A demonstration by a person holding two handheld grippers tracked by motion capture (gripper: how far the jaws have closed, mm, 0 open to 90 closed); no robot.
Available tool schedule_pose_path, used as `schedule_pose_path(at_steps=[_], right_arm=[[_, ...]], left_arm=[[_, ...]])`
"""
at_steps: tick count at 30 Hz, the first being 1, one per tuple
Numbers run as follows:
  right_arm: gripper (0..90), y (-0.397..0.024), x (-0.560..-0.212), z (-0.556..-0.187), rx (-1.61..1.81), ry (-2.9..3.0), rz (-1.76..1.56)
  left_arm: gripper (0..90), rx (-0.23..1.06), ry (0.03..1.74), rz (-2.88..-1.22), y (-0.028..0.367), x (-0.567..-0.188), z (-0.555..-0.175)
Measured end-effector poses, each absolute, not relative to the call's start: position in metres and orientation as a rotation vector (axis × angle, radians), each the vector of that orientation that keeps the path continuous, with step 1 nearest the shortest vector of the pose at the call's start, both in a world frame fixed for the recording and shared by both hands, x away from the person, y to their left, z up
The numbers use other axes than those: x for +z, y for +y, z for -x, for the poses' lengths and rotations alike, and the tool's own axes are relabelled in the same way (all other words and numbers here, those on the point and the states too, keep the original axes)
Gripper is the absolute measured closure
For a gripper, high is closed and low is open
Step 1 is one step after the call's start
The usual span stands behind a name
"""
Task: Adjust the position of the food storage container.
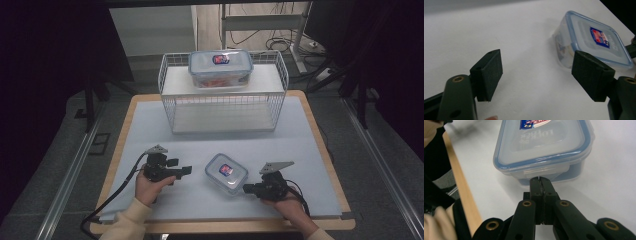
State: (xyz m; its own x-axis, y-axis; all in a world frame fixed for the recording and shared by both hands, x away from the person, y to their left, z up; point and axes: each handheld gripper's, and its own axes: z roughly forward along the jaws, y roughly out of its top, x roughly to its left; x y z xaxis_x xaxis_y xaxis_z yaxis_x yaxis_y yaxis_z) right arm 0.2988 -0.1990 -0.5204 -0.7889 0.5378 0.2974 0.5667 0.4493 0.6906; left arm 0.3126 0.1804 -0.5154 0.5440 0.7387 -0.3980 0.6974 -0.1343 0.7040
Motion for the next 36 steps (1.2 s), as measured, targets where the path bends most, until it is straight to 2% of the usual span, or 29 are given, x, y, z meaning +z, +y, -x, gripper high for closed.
schedule_pose_path(at_steps=[12,20,26,36], right_arm=[[89.2,-0.176,-0.525,-0.320,-1.306,-2.618,1.030],[89.3,-0.180,-0.518,-0.299,-1.323,-2.625,0.993],[89.3,-0.160,-0.518,-0.286,-1.317,-2.640,0.916],[89.3,-0.133,-0.525,-0.286,-1.315,-2.721,0.891]], left_arm=[[25.0,0.061,1.205,-1.849,0.185,-0.519,-0.315],[24.8,0.070,1.211,-1.841,0.187,-0.518,-0.315],[24.5,0.069,1.213,-1.842,0.187,-0.519,-0.317],[24.3,0.065,1.221,-1.842,0.188,-0.521,-0.317]])
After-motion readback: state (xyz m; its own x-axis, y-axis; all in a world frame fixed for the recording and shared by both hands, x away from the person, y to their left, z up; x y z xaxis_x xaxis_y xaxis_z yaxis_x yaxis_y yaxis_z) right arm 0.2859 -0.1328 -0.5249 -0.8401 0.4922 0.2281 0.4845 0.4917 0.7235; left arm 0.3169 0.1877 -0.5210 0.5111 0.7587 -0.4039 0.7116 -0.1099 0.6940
